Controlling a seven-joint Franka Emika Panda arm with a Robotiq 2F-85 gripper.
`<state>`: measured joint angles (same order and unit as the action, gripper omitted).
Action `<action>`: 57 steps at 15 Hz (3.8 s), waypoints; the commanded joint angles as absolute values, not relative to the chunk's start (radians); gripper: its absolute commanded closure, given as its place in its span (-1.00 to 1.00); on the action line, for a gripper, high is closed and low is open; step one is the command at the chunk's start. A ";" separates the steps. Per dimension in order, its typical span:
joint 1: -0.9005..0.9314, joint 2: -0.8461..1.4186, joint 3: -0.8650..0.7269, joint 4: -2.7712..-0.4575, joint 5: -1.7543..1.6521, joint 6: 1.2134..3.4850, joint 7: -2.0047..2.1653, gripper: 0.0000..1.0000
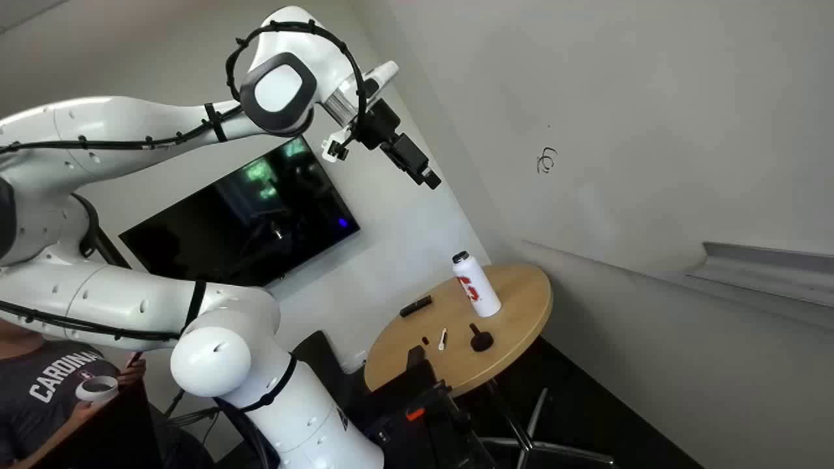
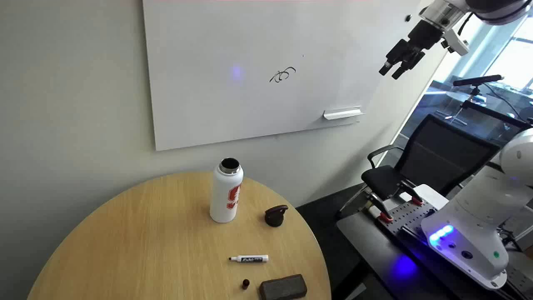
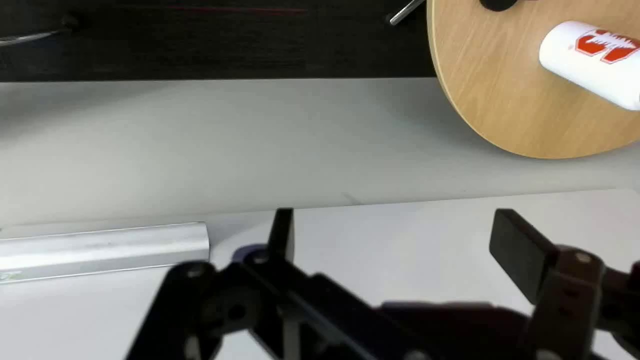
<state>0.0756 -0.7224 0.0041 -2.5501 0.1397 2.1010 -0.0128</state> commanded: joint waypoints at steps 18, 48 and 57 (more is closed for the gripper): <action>0.381 -0.518 0.208 -2.677 0.148 2.286 -0.141 -1.00; 0.418 0.591 0.380 -2.174 -0.272 2.631 -0.477 -1.00; 0.452 0.628 0.307 -2.206 -0.421 2.781 -0.460 -1.00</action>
<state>0.4378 0.6172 0.3422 -2.1786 -0.3493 2.7074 -0.4862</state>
